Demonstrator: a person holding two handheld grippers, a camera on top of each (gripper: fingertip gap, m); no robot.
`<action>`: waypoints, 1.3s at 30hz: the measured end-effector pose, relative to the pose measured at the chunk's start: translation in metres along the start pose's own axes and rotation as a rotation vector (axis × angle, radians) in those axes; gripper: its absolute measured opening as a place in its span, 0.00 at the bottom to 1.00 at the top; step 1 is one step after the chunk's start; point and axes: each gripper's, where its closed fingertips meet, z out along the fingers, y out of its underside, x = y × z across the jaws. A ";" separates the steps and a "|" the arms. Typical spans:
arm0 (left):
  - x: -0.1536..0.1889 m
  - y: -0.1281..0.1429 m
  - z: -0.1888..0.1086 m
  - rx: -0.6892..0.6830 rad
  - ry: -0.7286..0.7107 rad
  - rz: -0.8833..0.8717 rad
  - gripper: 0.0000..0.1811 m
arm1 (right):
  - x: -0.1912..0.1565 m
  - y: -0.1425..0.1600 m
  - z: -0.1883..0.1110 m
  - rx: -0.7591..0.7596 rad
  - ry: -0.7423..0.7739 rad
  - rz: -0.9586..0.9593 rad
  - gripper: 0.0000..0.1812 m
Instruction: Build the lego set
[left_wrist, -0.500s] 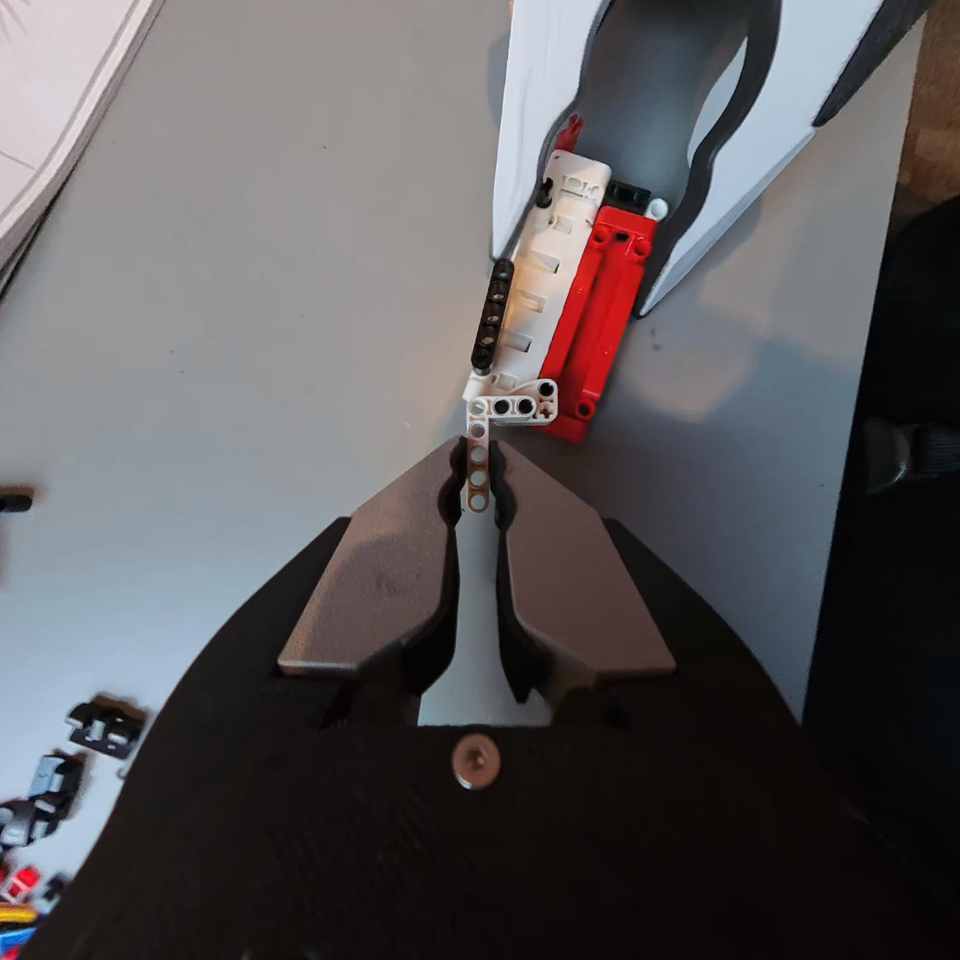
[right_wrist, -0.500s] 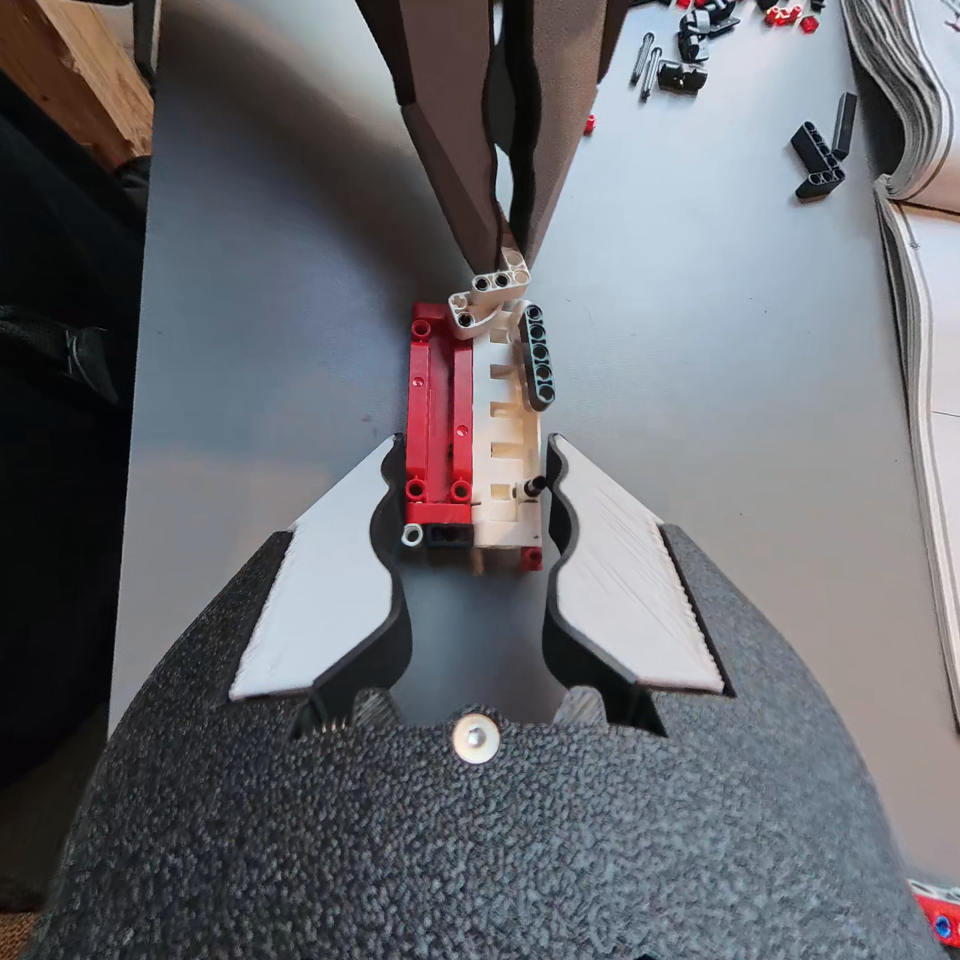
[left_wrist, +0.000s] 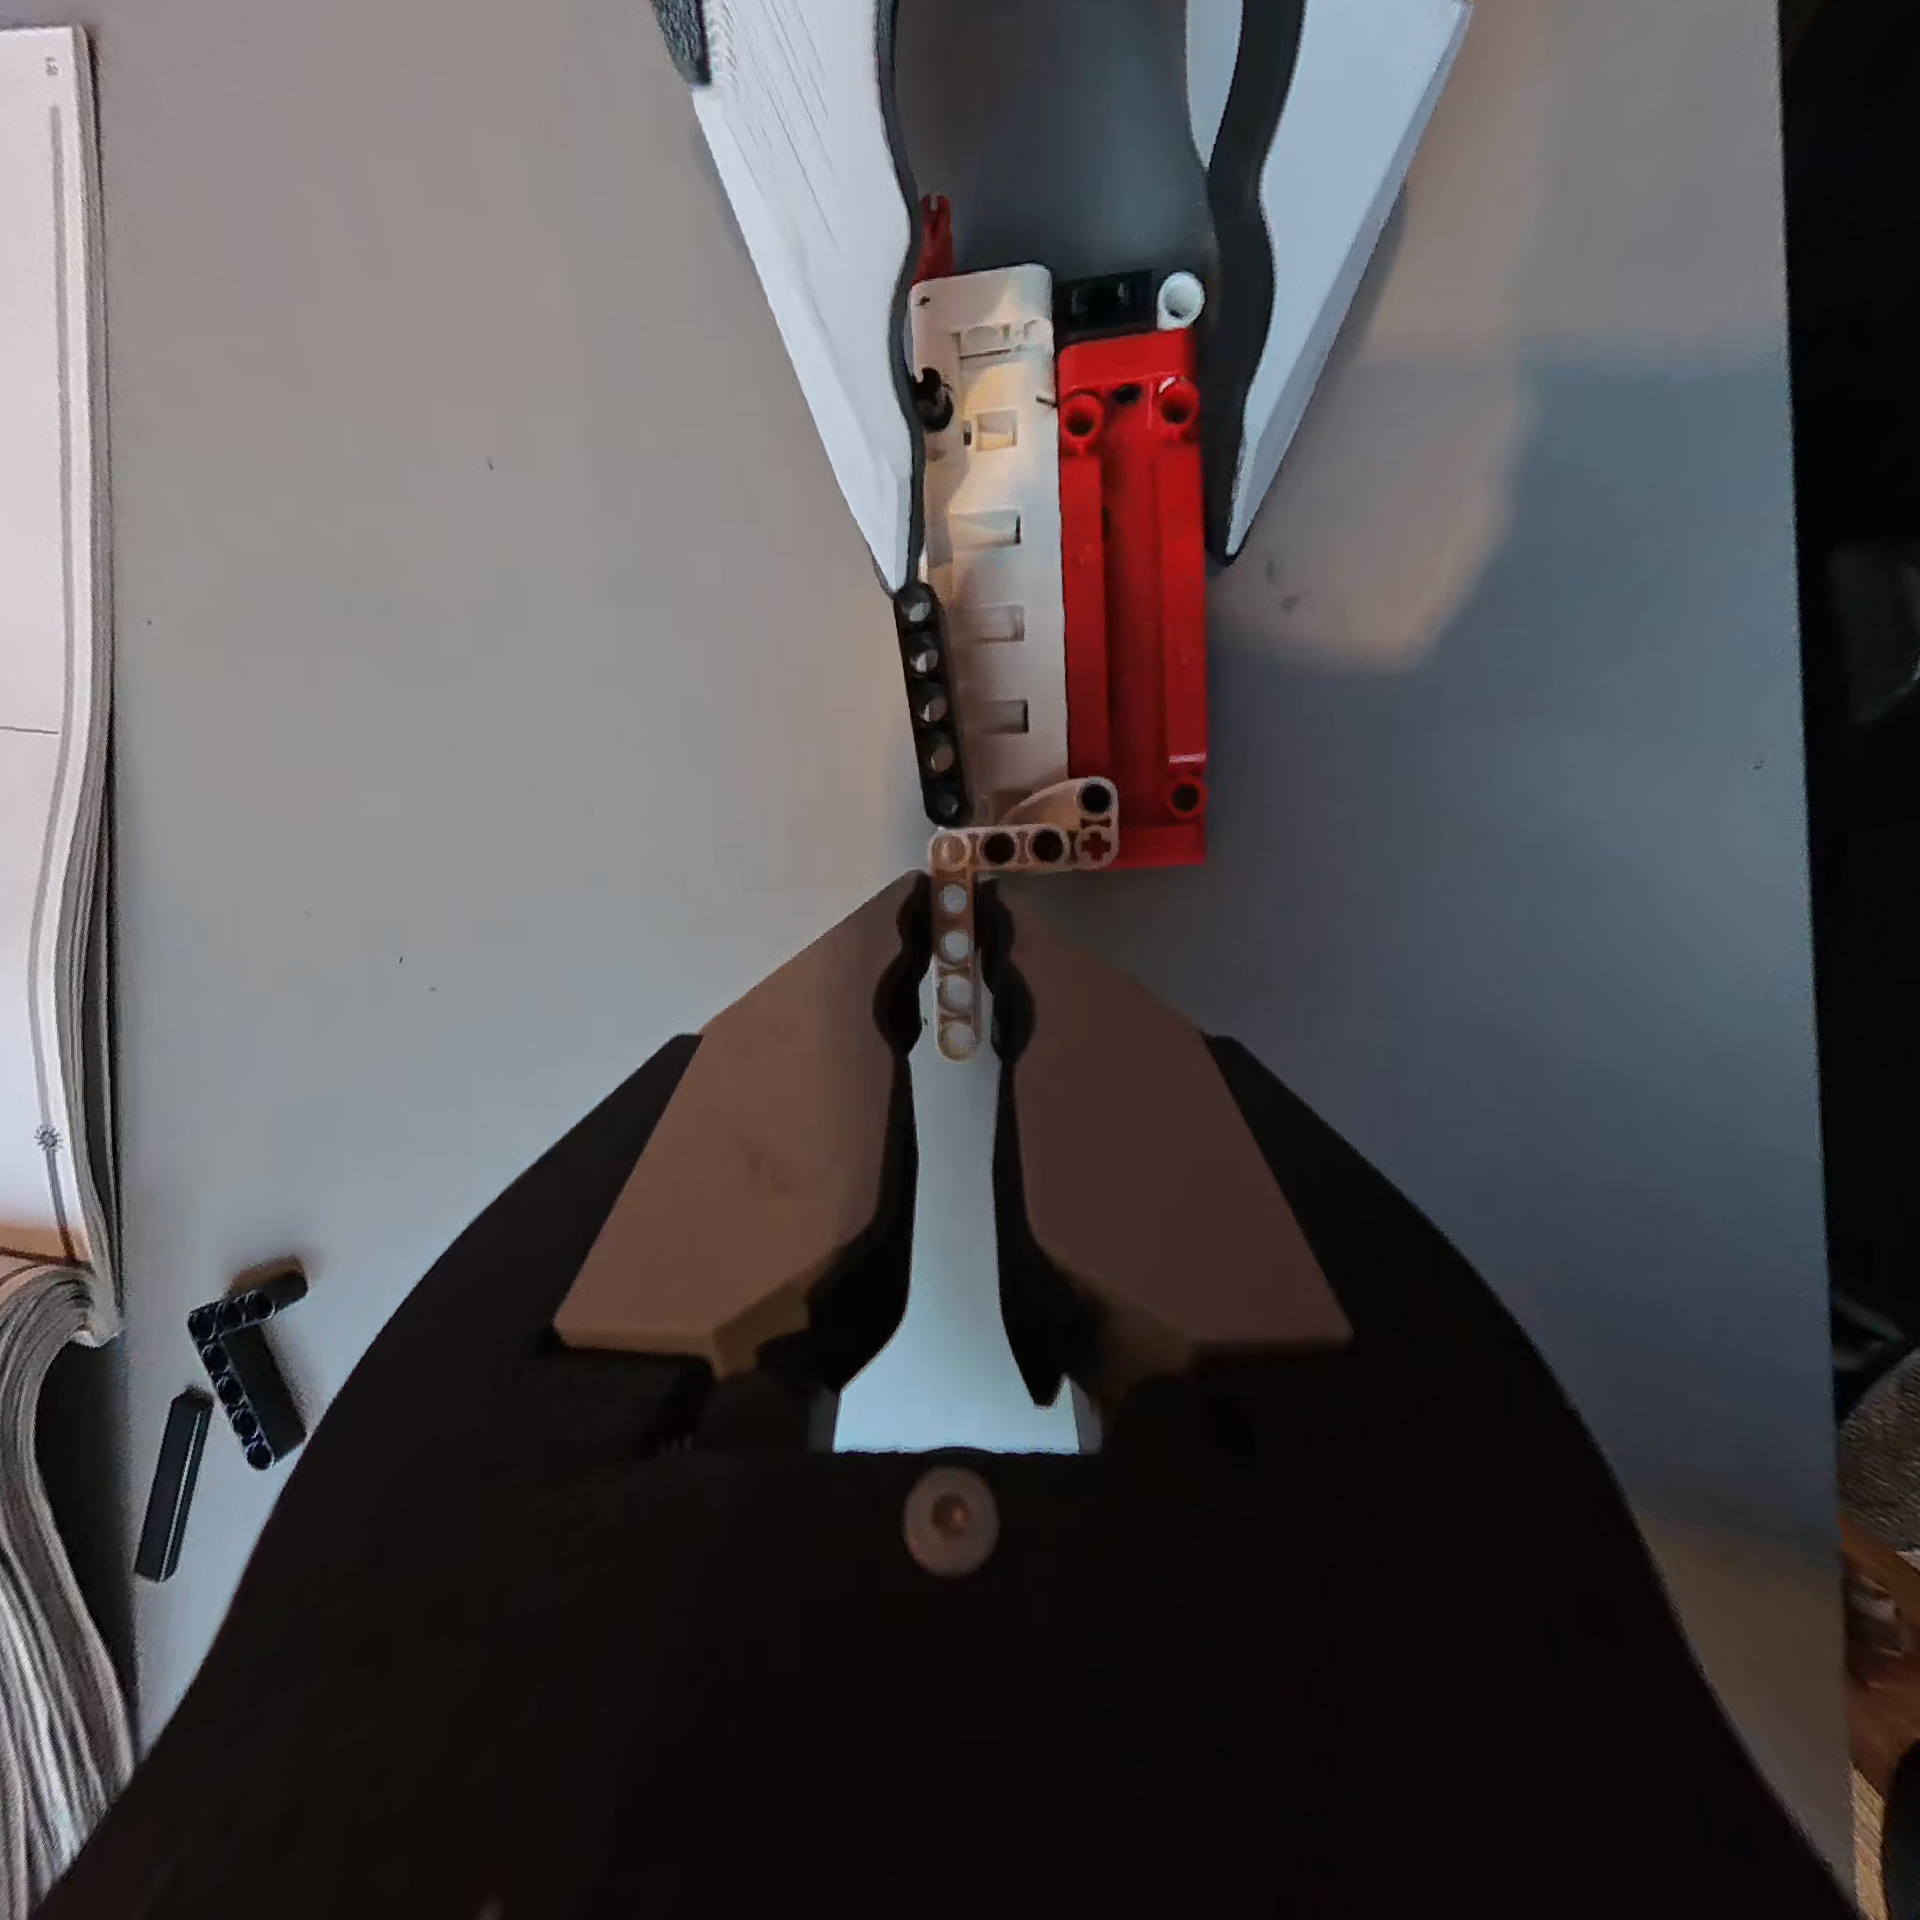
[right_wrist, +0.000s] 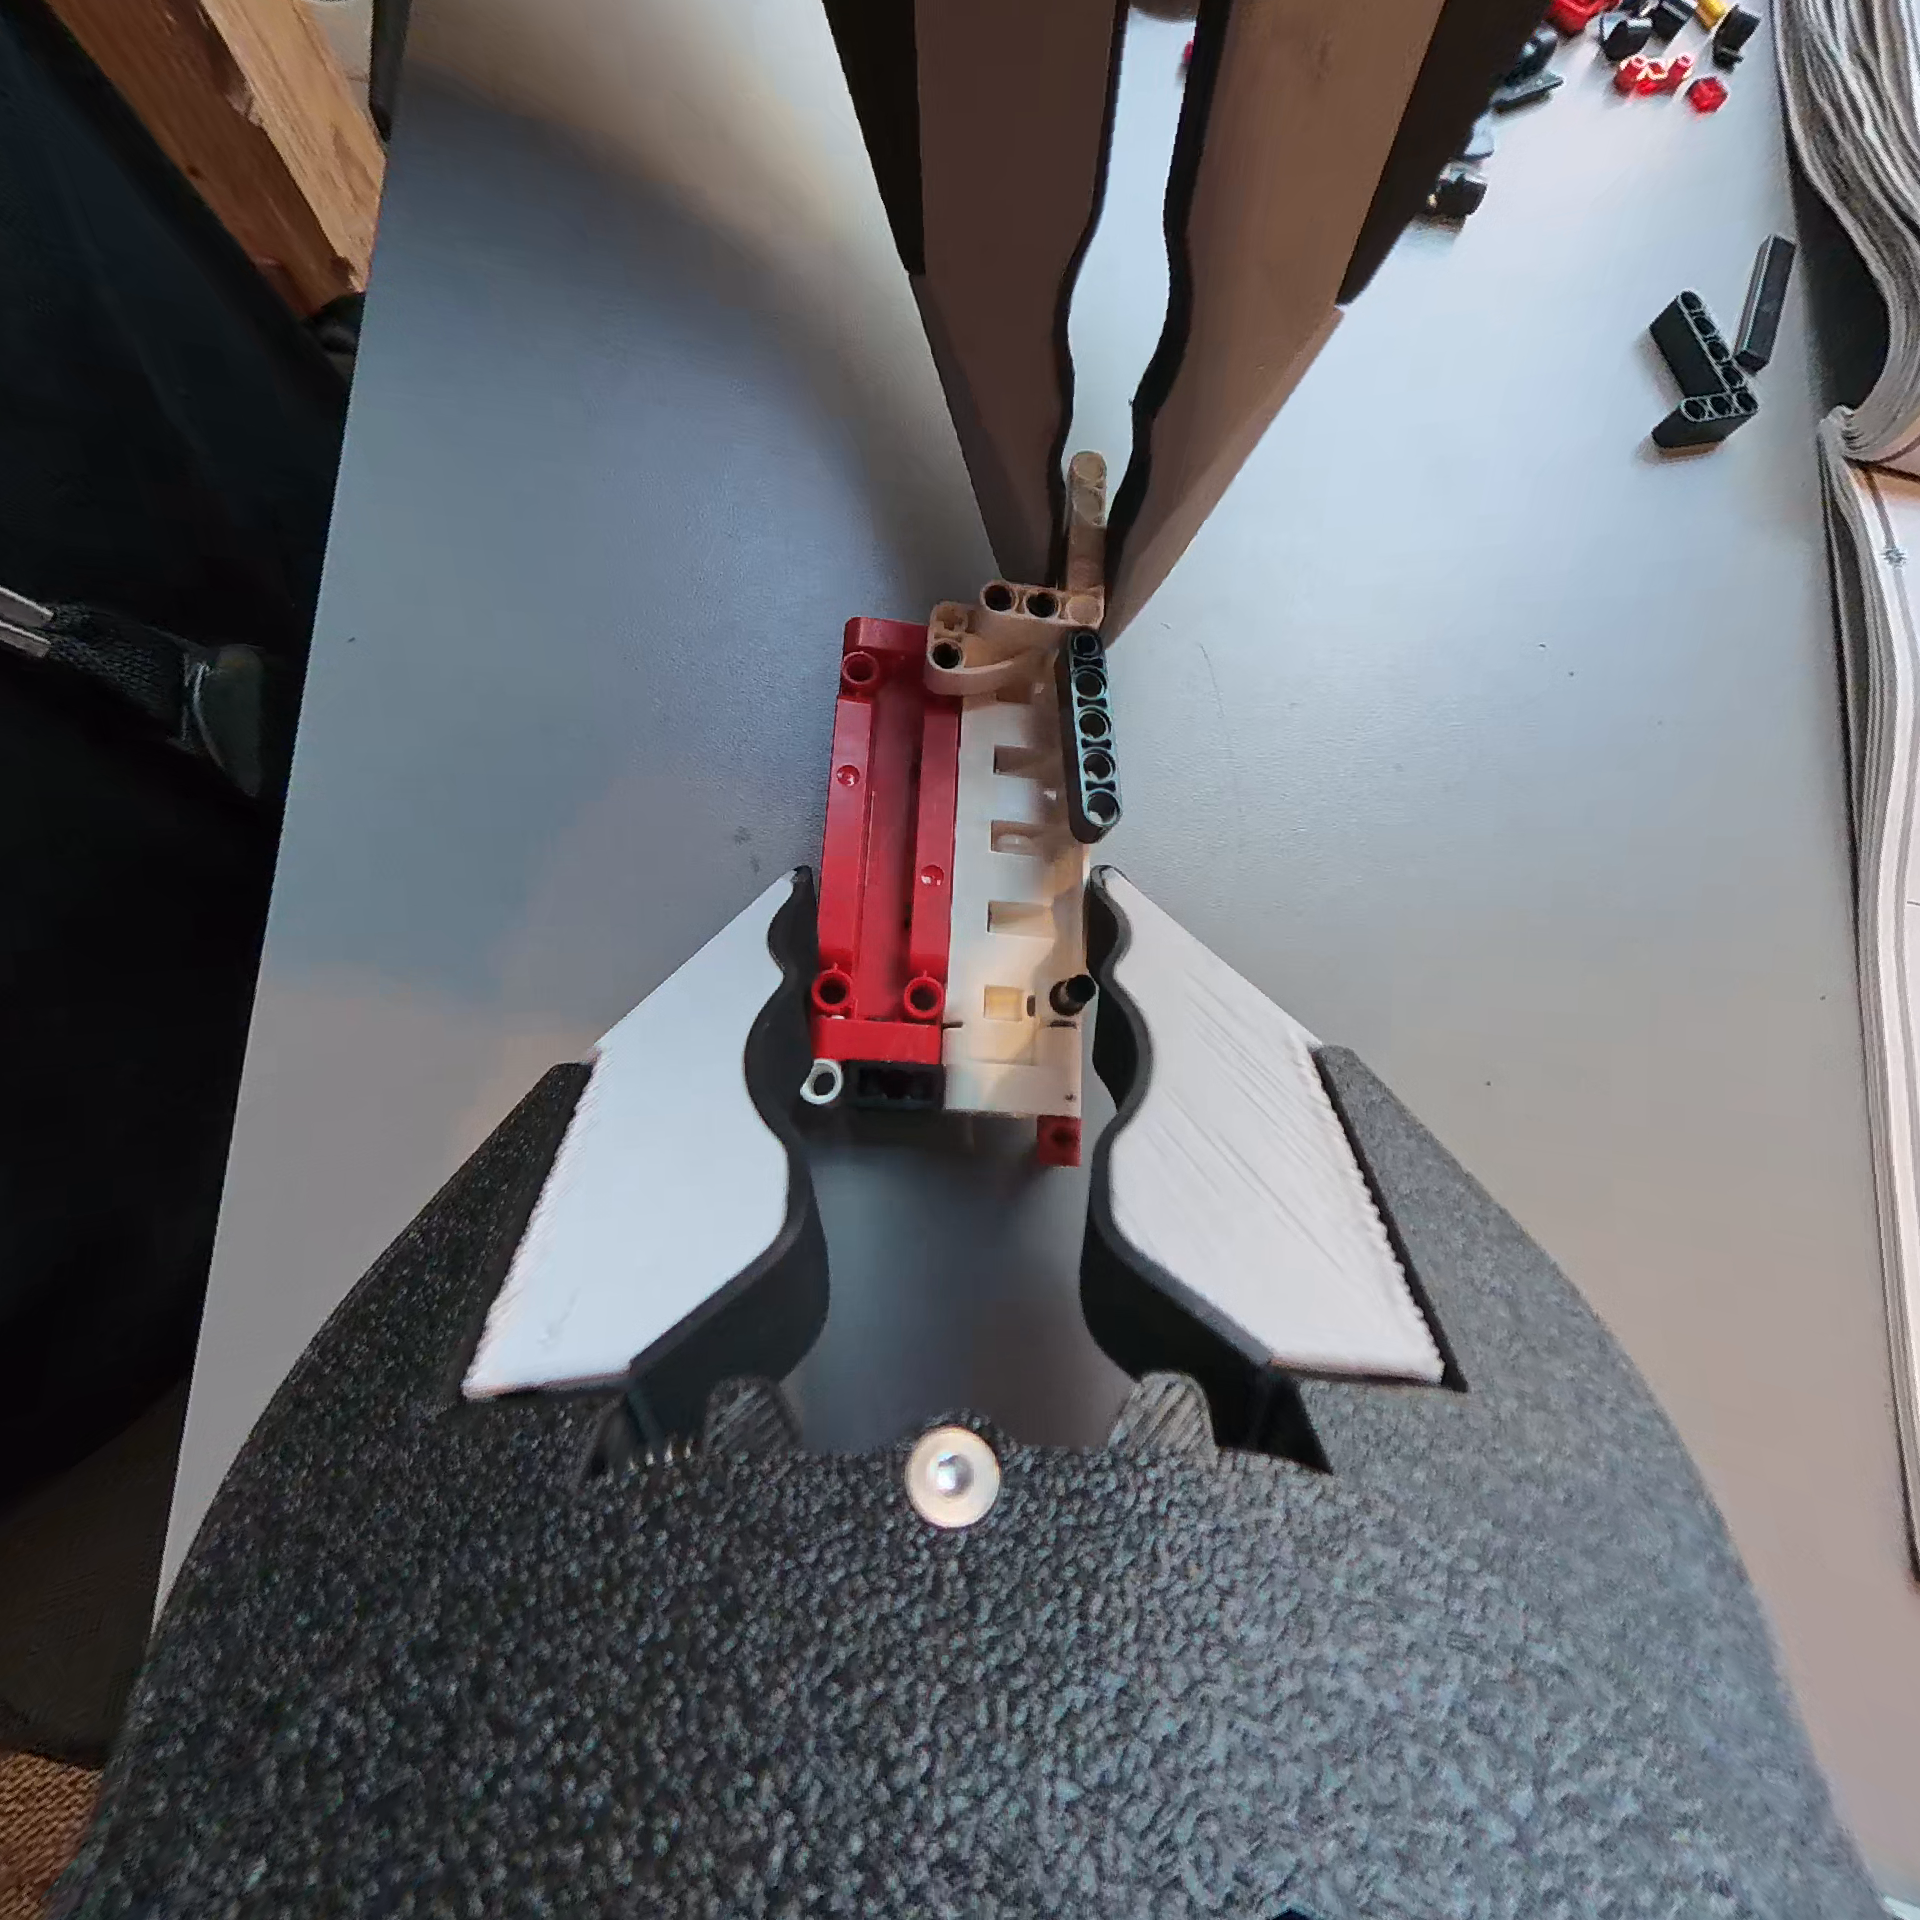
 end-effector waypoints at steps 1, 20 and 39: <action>0.000 0.000 0.001 0.004 -0.006 -0.002 0.03 | 0.000 0.000 0.000 0.001 0.000 -0.001 0.29; 0.007 0.010 -0.005 0.178 0.014 -0.267 0.15 | 0.001 -0.009 -0.006 0.058 0.025 -0.010 0.32; 0.007 0.002 -0.001 0.203 0.009 -0.241 0.11 | 0.018 -0.016 0.006 0.043 0.136 -0.065 0.07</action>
